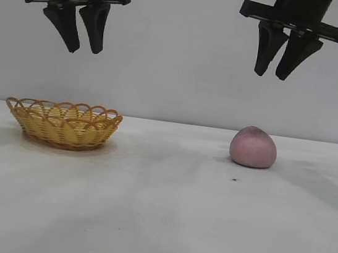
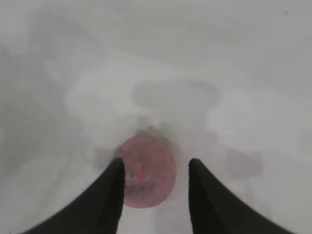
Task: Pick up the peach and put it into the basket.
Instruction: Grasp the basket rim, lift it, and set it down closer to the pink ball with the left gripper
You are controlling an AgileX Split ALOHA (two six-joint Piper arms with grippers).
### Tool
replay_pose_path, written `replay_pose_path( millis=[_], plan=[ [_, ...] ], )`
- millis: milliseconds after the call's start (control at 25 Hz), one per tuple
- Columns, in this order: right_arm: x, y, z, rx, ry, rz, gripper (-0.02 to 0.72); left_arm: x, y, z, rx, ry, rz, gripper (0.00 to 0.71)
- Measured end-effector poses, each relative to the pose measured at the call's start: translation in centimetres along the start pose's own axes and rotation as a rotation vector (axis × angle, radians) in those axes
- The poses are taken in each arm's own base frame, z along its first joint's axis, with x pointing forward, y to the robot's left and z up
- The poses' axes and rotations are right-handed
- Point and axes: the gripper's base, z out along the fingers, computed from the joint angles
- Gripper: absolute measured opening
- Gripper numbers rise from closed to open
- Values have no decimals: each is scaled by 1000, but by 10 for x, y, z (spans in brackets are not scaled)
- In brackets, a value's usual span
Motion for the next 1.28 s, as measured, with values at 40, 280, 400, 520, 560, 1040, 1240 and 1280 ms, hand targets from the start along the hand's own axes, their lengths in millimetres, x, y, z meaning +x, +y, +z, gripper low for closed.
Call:
replay_pose_path(
  millis=[40, 280, 400, 520, 560, 1040, 1240, 1280],
  plan=[
    [0, 0, 0, 0, 0, 0, 257, 0, 0, 0, 0, 0, 0, 319],
    [0, 0, 0, 0, 0, 0, 257, 0, 2, 0, -23, -1, 4, 319],
    [0, 0, 0, 0, 0, 0, 257, 2, 7, 1, -78, 21, 35, 319],
    [0, 0, 0, 0, 0, 0, 257, 7, 17, 8, -129, 73, 59, 319],
    [0, 0, 0, 0, 0, 0, 257, 8, 23, 12, -139, 87, 52, 319],
    [3, -1, 12, -2, 35, 3, 257, 27, 61, 60, -143, 205, -14, 319],
    [5, -3, 23, -3, 58, 4, 257, 37, 59, 84, -106, 248, -34, 244],
    [5, -3, 23, -3, 60, 4, 257, 39, 59, 86, -103, 254, -35, 188]
  ],
)
